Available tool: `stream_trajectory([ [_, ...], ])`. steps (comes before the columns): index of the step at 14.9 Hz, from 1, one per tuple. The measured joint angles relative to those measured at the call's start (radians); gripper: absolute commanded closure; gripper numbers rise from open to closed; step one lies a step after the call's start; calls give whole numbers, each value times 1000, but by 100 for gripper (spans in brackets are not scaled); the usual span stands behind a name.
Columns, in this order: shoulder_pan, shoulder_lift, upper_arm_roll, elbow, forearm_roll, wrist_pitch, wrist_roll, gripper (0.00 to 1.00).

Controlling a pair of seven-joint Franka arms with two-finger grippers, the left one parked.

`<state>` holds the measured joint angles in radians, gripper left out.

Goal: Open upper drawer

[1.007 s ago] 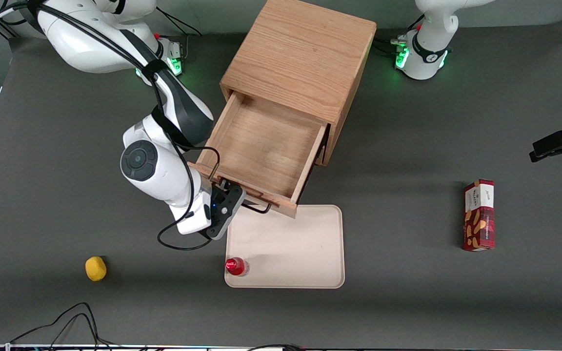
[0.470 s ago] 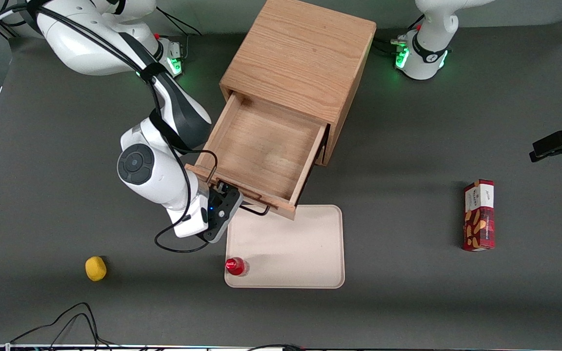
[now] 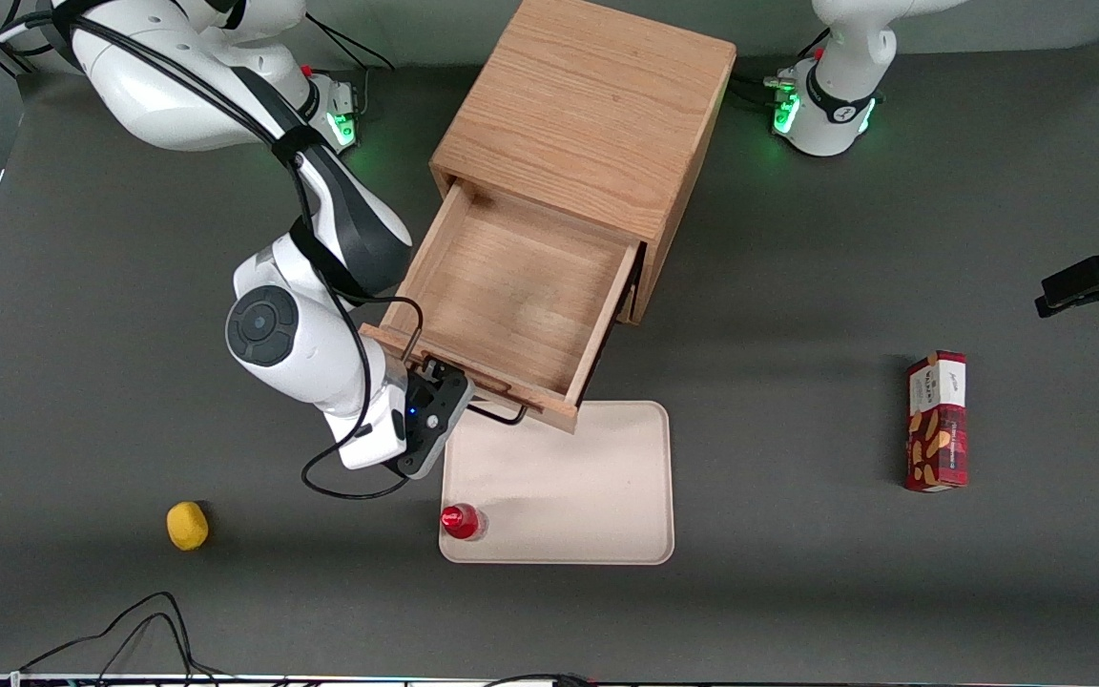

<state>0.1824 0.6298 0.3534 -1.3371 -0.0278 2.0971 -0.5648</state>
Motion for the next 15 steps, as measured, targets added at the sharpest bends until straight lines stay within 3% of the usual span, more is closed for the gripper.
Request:
stream_trajectory([
  [9, -13, -81, -11, 53, 74, -59, 1, 0],
  [12, -38, -190, -87, 47, 89, -81, 20, 0],
  [15, -83, -300, -173, 13, 170, -148, 40, 0],
])
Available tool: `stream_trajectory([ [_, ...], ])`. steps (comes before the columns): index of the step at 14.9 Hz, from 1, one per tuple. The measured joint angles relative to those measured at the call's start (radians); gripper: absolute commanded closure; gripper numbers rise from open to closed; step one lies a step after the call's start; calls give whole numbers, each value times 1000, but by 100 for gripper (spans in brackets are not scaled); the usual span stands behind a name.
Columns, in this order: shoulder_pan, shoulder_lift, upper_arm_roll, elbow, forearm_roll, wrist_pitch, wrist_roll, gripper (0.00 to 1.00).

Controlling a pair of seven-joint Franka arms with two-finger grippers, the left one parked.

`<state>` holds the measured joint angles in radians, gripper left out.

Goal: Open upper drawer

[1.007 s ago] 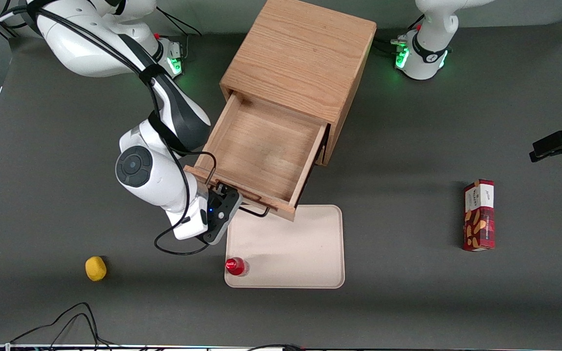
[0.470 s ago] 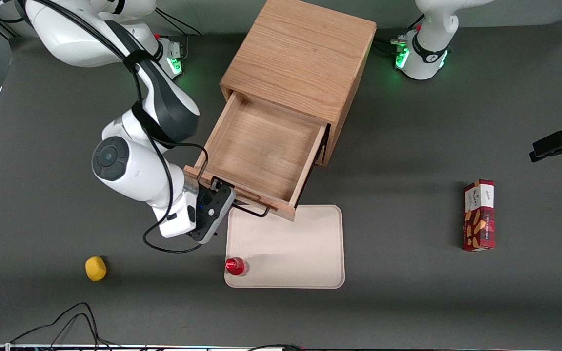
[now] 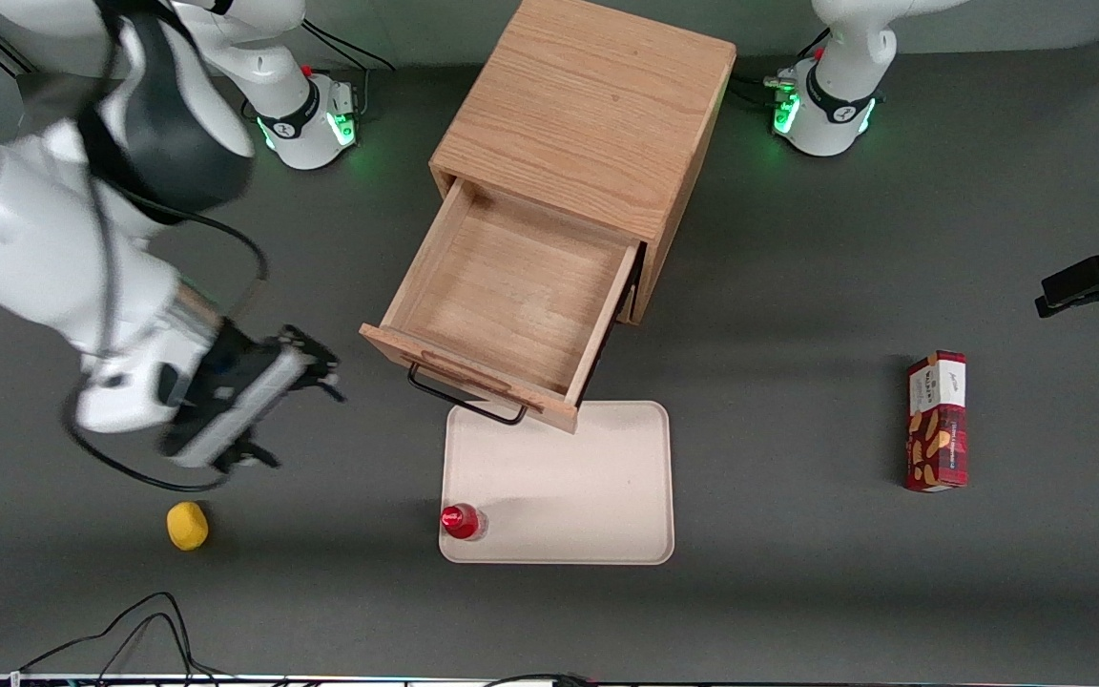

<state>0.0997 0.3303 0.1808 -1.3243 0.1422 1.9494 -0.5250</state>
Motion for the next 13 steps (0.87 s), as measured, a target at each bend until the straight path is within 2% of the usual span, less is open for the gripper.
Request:
stream_trajectory([
  [2, -47, -57, -14, -20, 25, -79, 31, 0],
  [8, -114, -233, -32, -105, 19, -315, 402, 0],
  [11, -152, -311, -43, -165, -35, -433, 549, 0],
  [13, -176, -348, -45, -220, -94, -471, 592, 0],
])
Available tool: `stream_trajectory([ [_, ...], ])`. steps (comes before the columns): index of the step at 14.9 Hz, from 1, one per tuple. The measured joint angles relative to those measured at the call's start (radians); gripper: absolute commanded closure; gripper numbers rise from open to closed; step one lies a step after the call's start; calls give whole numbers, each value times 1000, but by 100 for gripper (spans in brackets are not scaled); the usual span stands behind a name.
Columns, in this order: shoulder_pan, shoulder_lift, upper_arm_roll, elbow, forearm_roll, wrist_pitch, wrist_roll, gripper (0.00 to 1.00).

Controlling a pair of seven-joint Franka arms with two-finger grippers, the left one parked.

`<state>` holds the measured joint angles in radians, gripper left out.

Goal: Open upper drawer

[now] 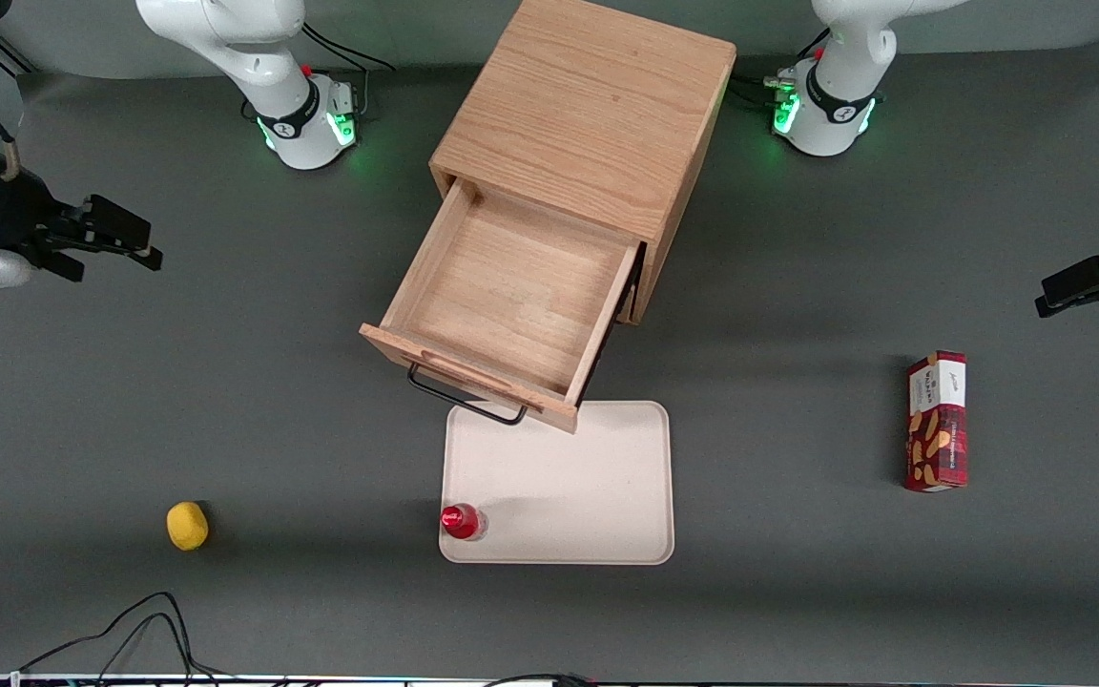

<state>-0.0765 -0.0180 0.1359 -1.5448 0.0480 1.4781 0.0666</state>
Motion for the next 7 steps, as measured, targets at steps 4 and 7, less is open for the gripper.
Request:
stream_trajectory([
  [4, -15, -26, 0, -79, -41, 6, 21, 0],
  [7, -16, -34, 1, -82, -42, 35, 26, 0],
])
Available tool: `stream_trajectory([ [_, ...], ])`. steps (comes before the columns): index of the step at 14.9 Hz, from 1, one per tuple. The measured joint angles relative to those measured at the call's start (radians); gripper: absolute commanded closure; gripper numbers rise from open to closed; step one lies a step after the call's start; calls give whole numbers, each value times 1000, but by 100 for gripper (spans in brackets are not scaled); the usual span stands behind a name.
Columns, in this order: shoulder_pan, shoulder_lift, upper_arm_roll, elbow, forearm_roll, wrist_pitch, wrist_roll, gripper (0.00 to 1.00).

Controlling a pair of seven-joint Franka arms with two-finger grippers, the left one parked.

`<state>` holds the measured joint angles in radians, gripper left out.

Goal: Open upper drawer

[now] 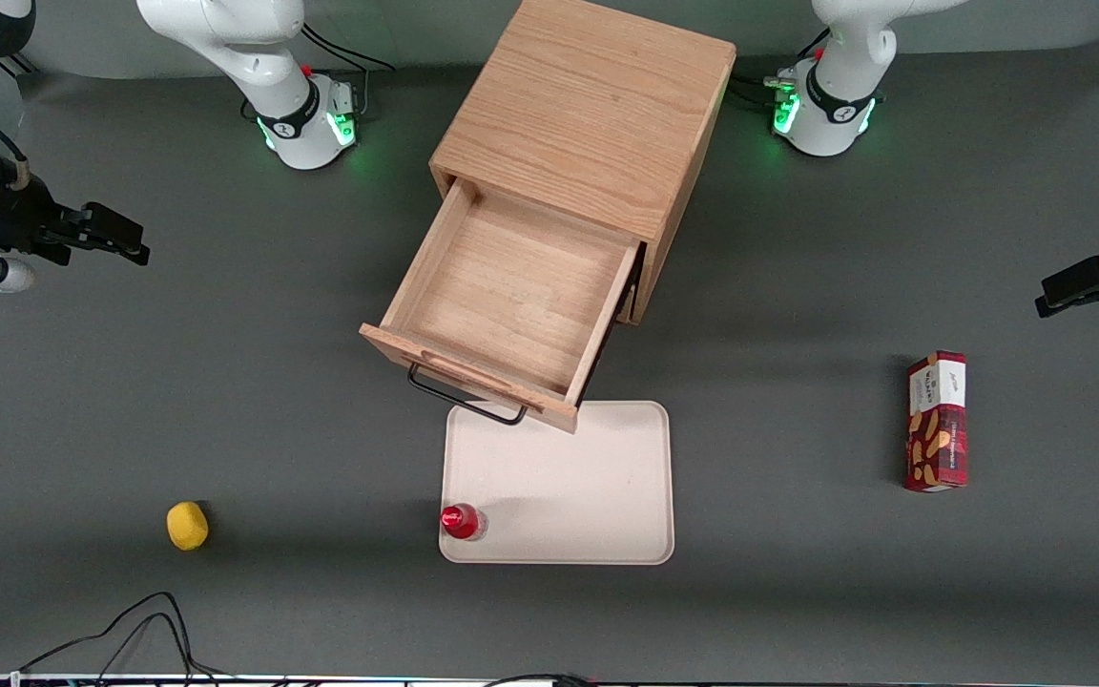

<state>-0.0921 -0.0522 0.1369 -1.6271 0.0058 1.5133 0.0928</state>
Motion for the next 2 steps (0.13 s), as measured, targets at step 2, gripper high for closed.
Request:
stream_trajectory([
  [2, 0, -1, 2, 0, 0, 22, 1, 0],
])
